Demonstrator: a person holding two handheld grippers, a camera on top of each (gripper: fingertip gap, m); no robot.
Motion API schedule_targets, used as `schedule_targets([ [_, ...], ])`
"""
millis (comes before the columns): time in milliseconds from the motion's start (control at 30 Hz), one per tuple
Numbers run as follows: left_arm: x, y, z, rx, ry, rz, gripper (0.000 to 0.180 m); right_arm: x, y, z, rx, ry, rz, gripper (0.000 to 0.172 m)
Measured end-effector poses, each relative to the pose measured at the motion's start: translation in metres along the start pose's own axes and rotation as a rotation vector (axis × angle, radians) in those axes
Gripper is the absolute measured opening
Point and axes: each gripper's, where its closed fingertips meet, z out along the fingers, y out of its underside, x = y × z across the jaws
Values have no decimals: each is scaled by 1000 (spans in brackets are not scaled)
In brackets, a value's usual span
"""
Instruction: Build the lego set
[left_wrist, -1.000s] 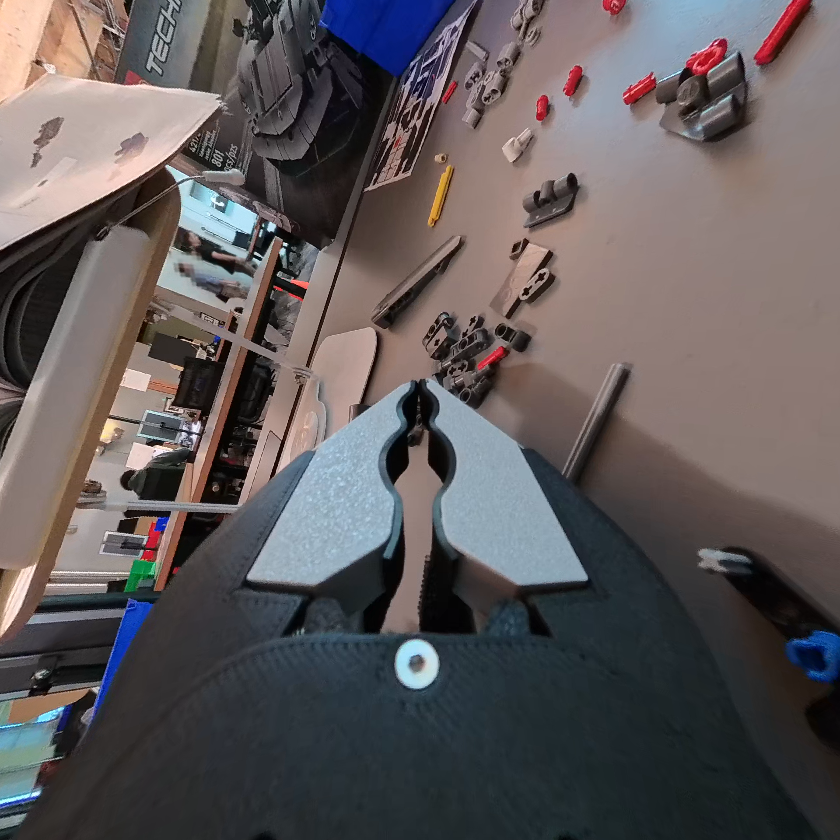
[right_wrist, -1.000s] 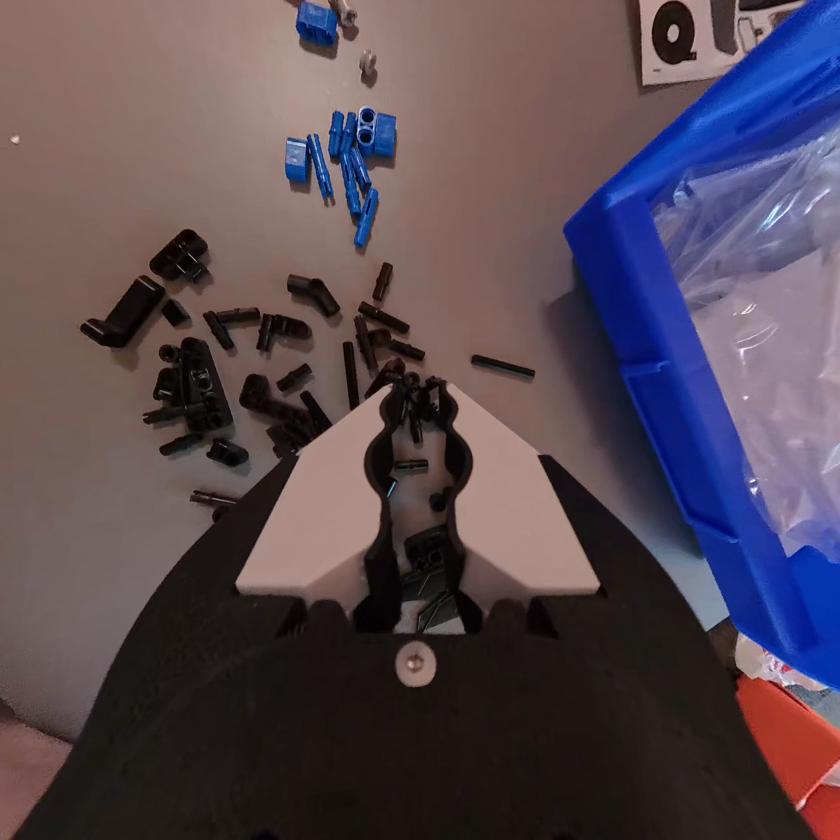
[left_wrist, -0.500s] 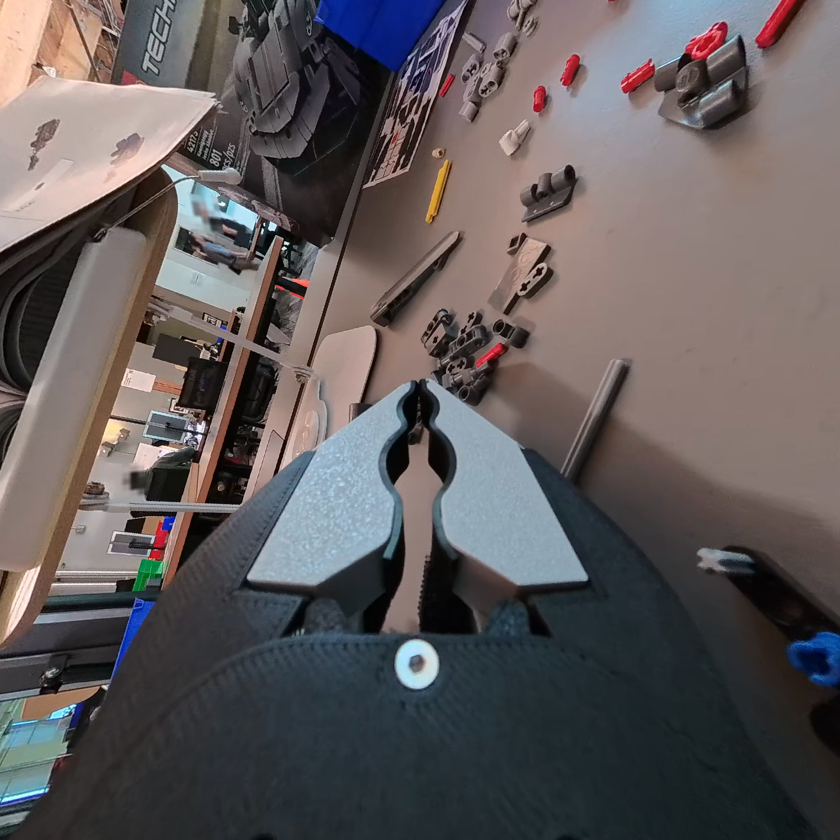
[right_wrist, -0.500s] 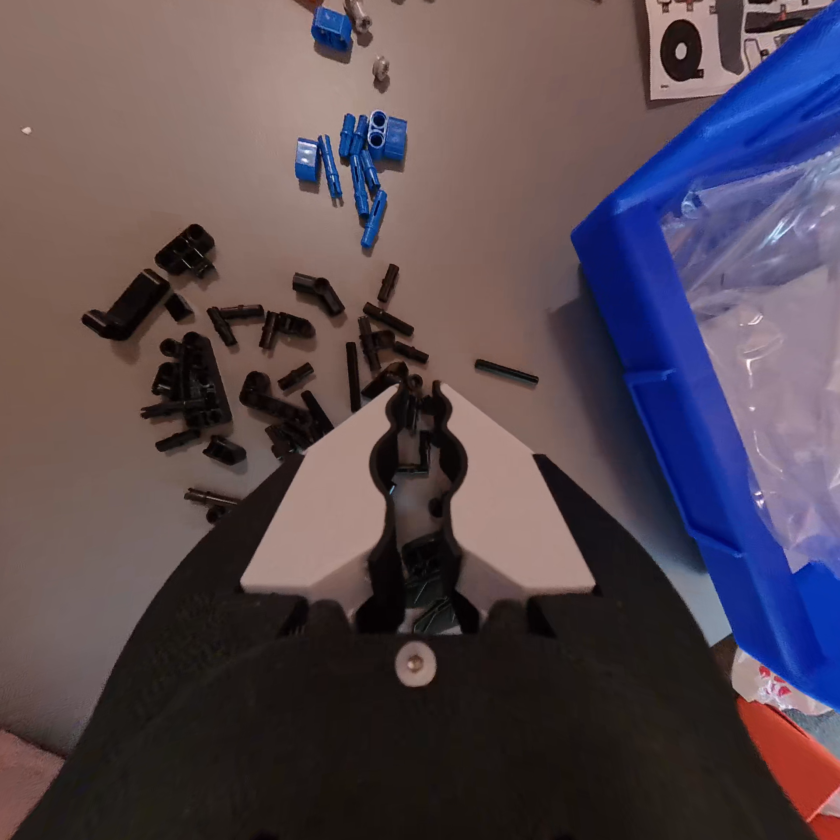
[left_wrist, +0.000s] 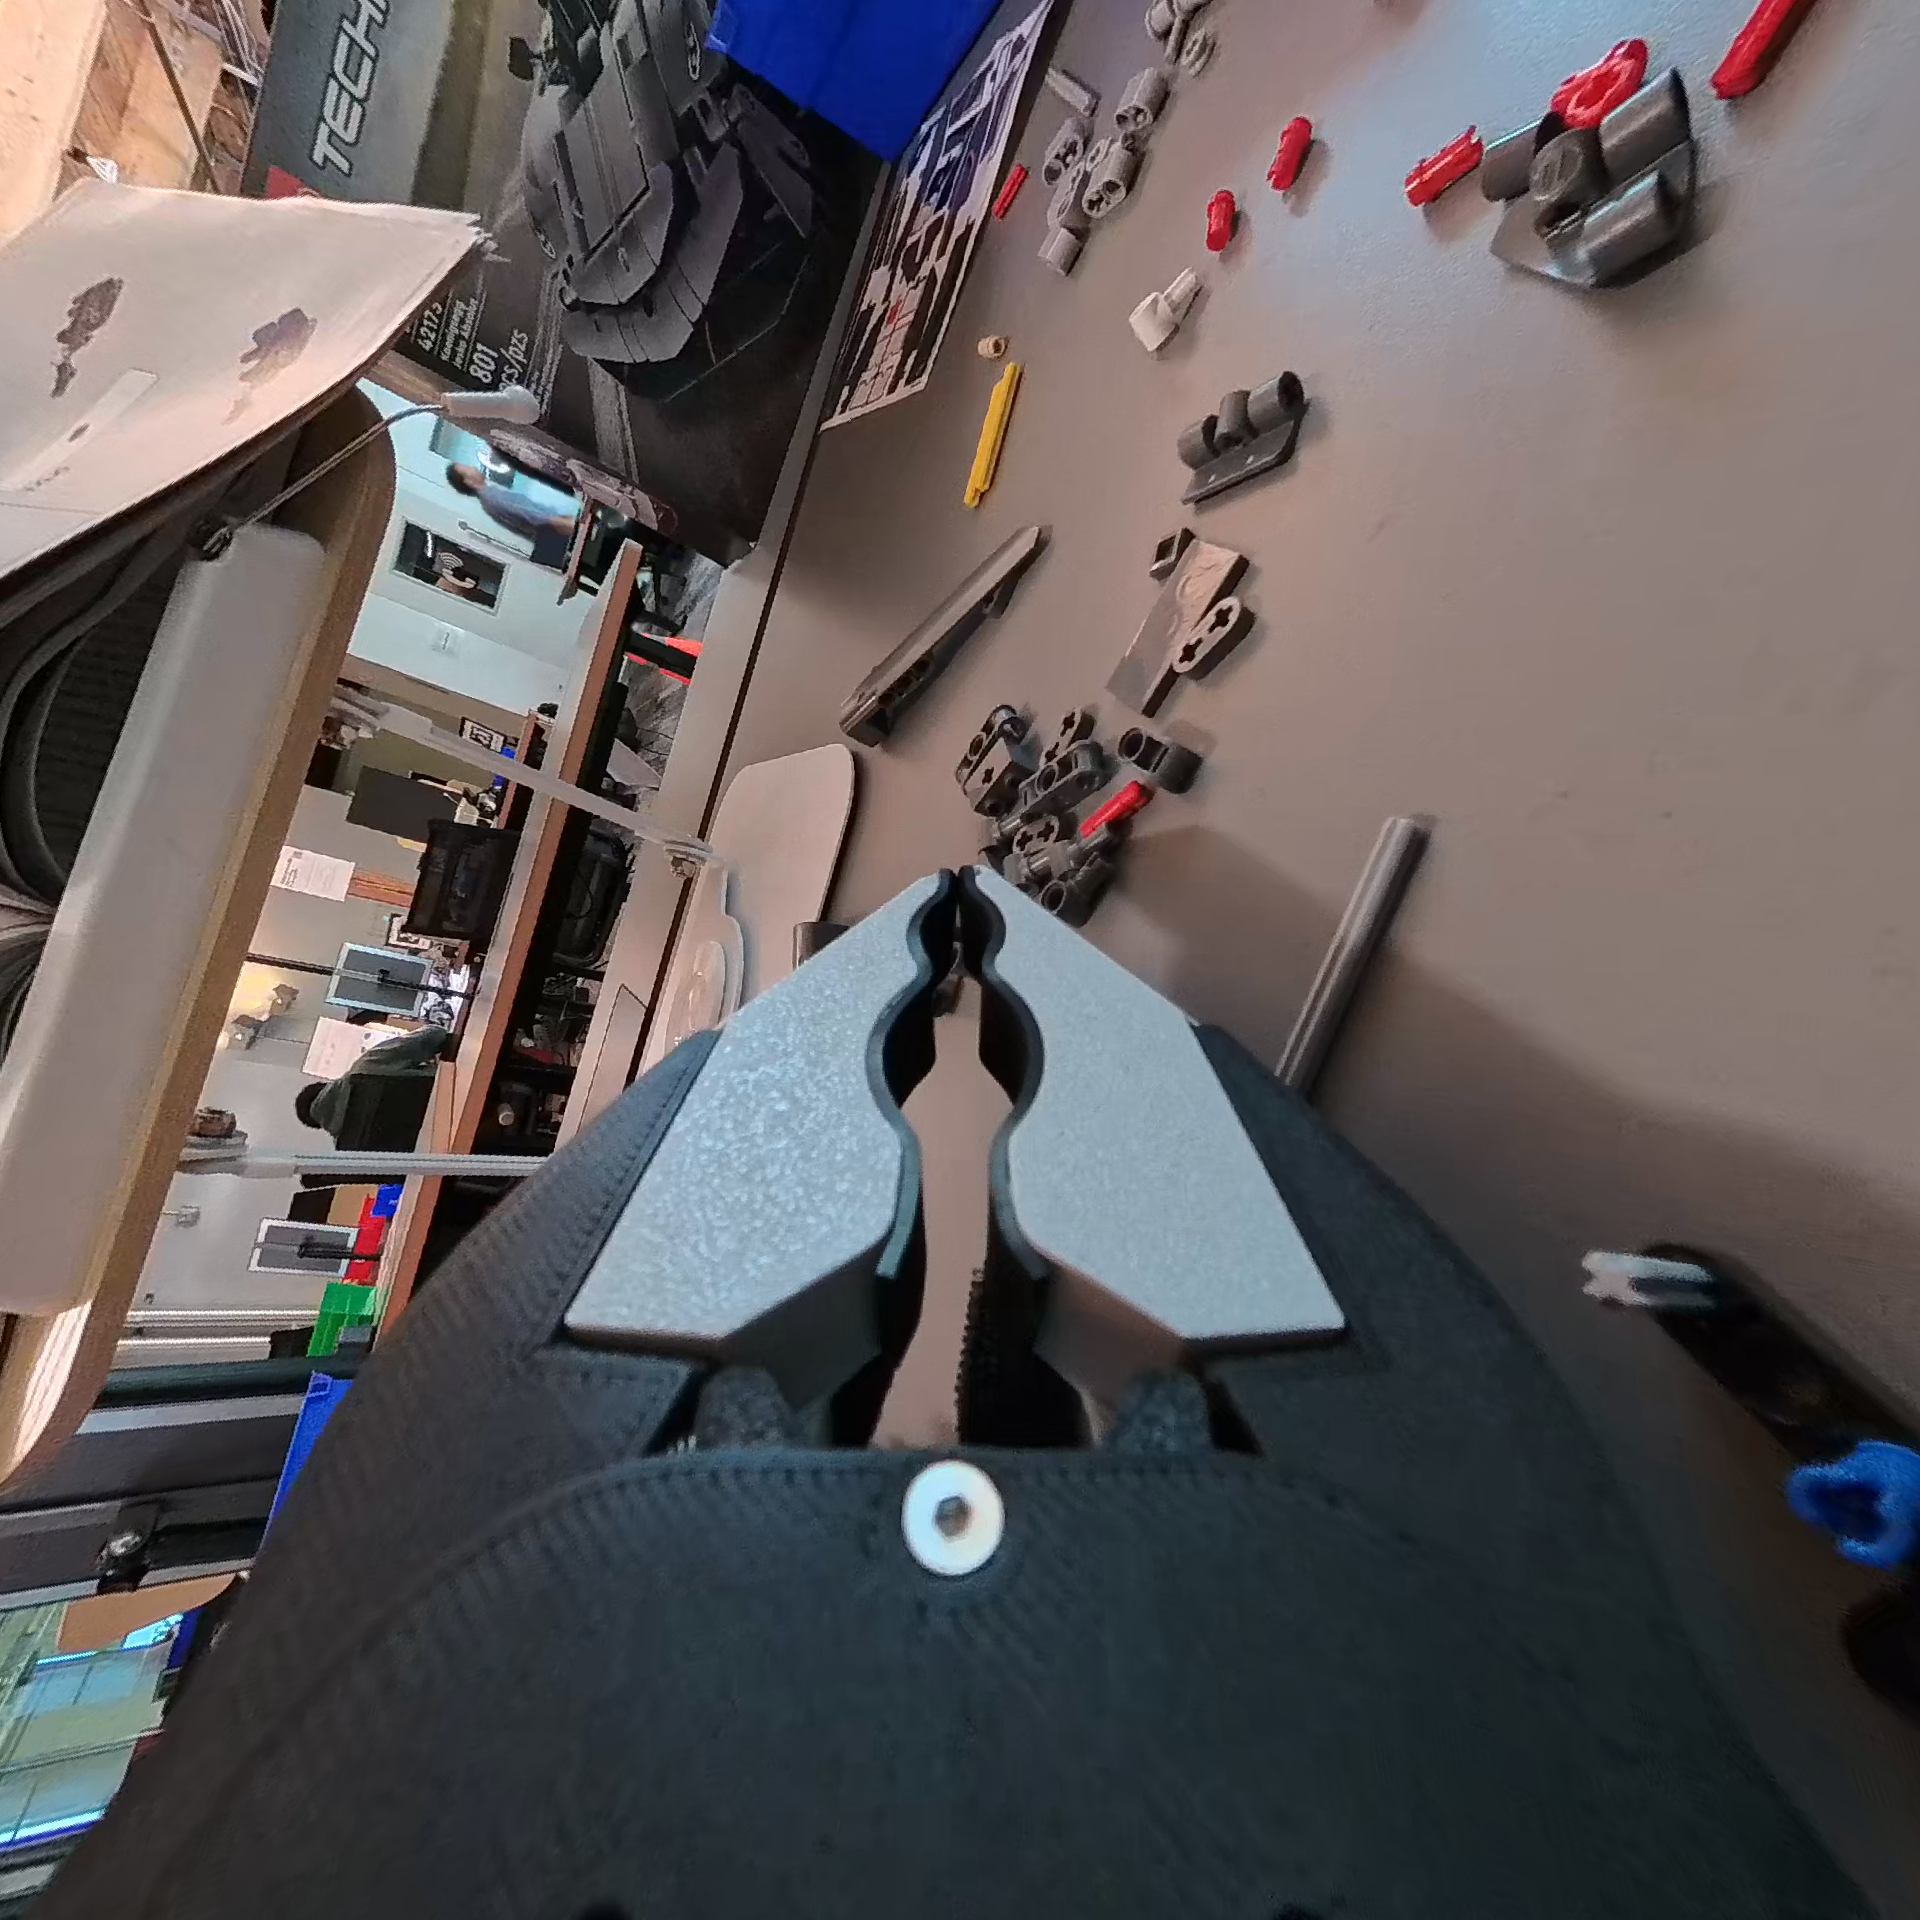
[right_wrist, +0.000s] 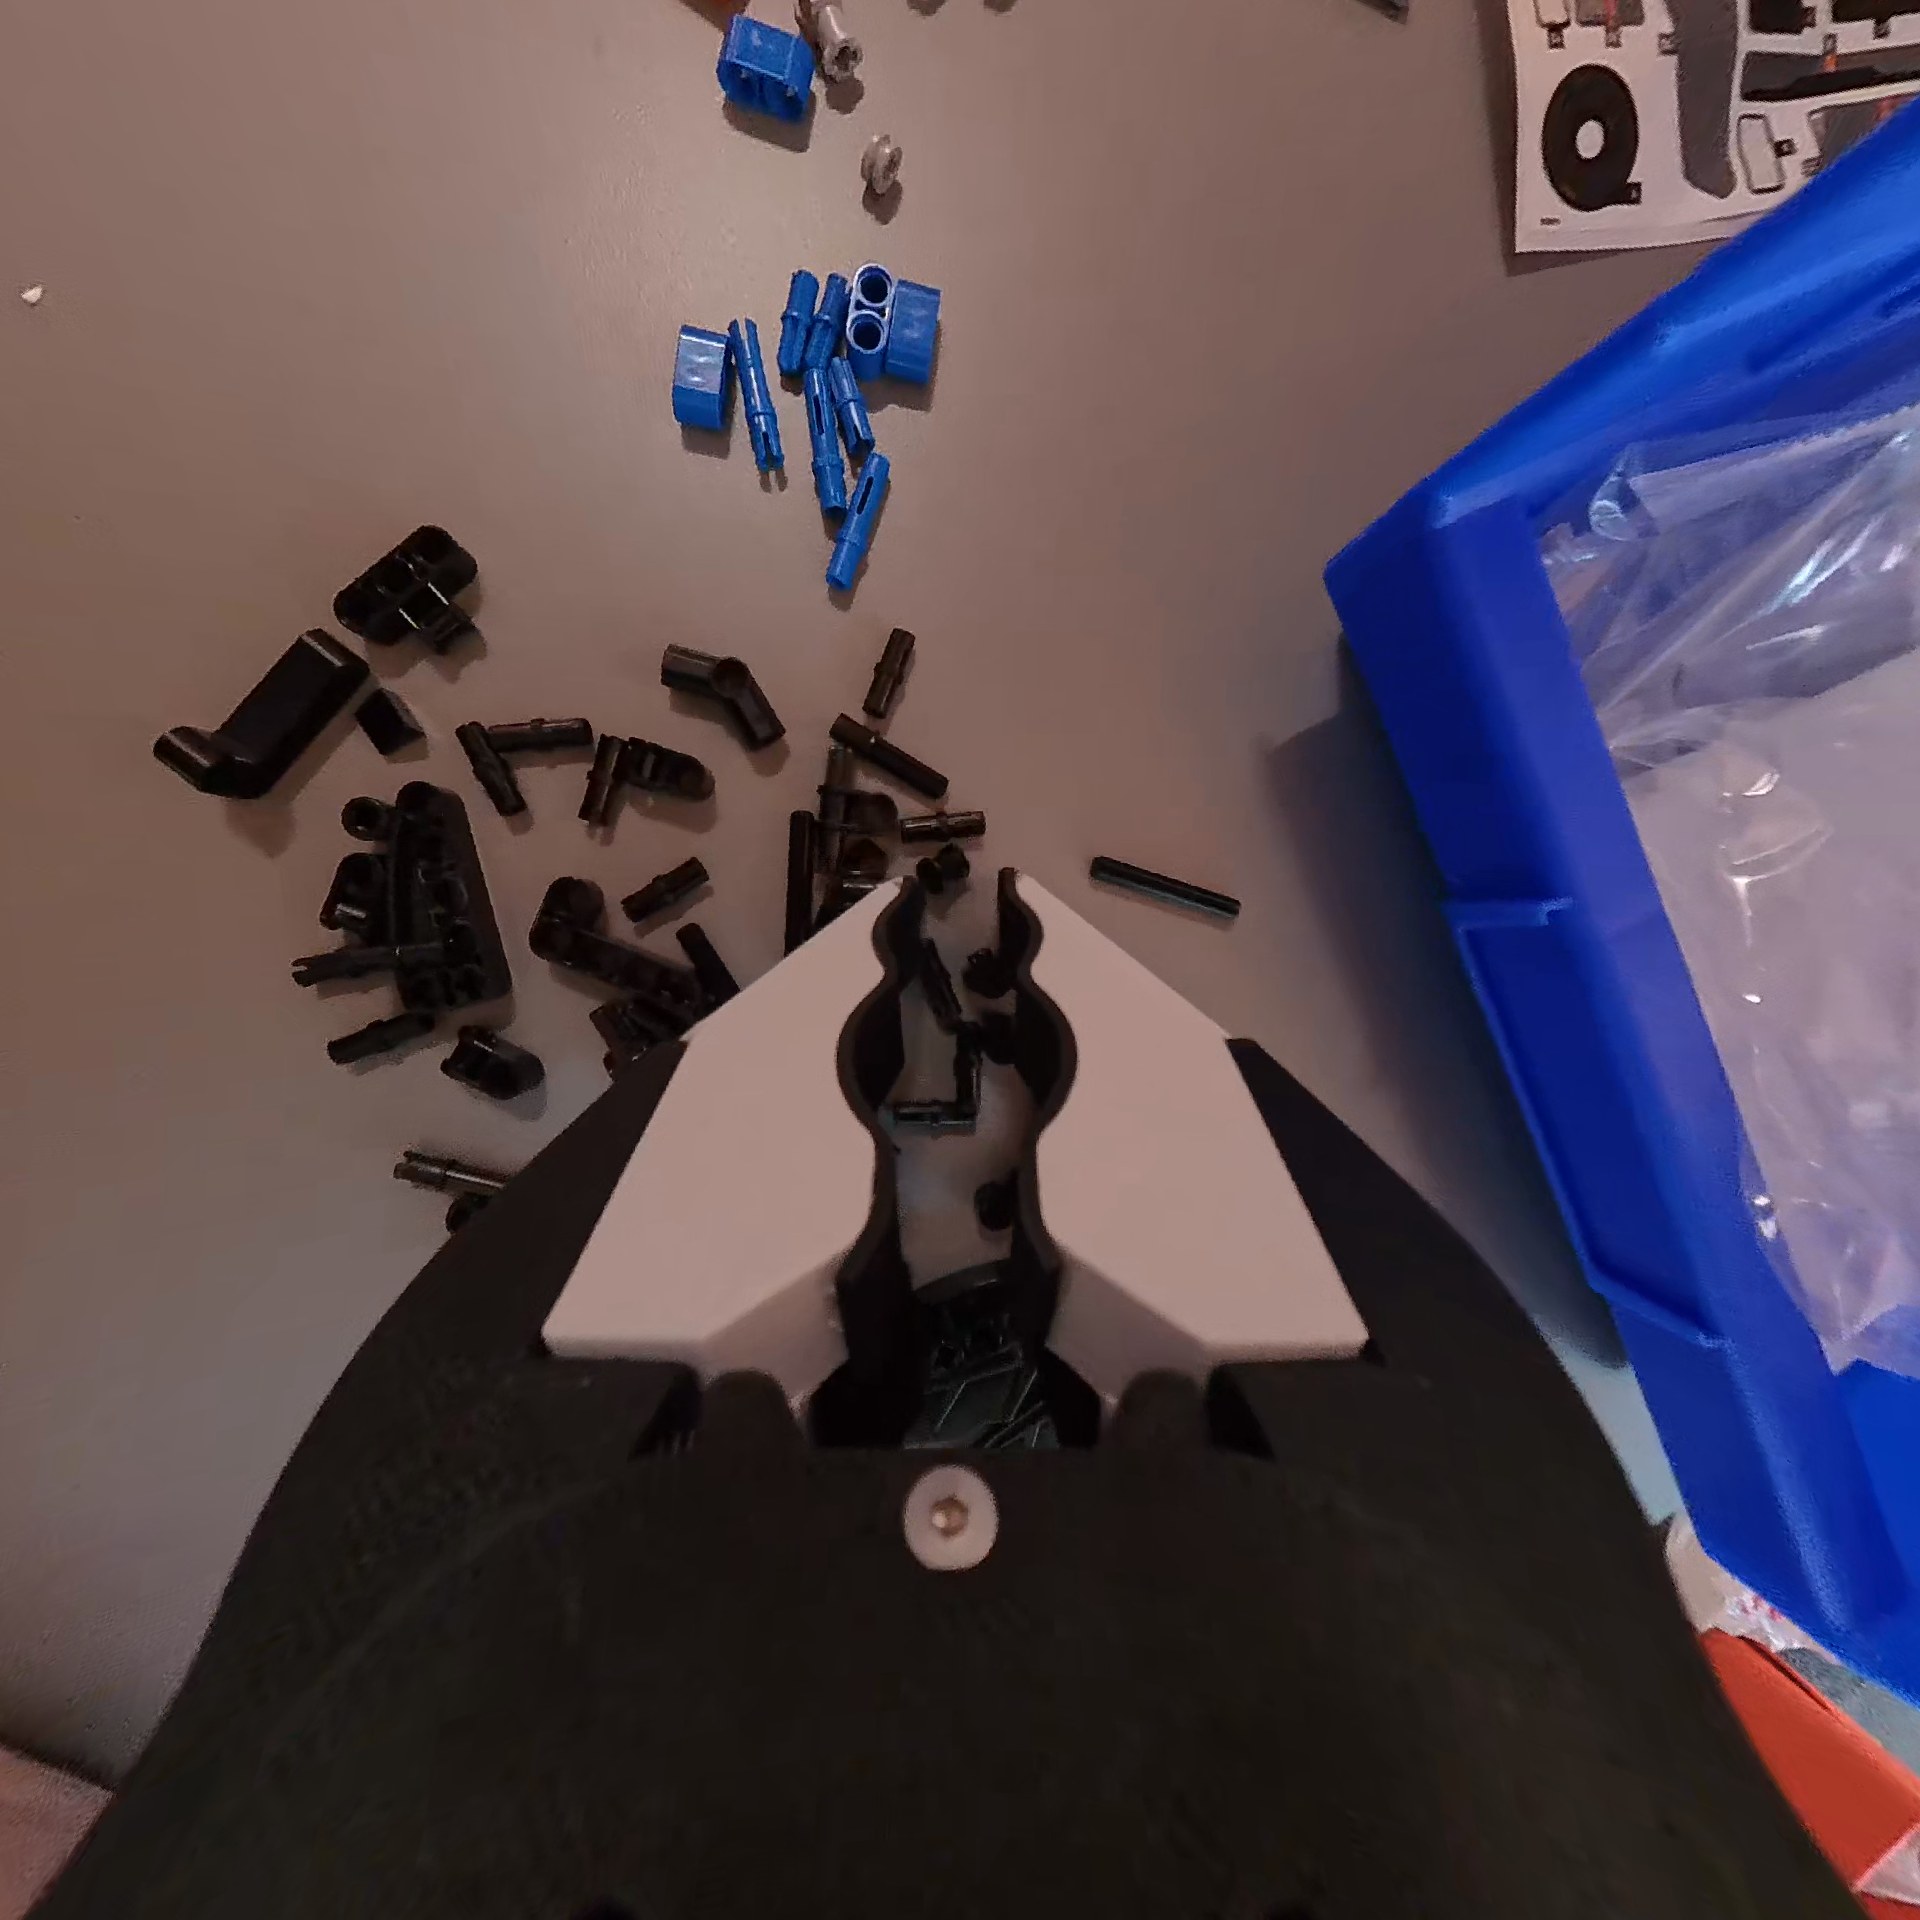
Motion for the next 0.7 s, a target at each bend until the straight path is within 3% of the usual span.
schedule_targets([
  [700, 1, 0, 1, -2, 4, 8, 0, -3, -12, -3, 60, -10, -15, 5],
])
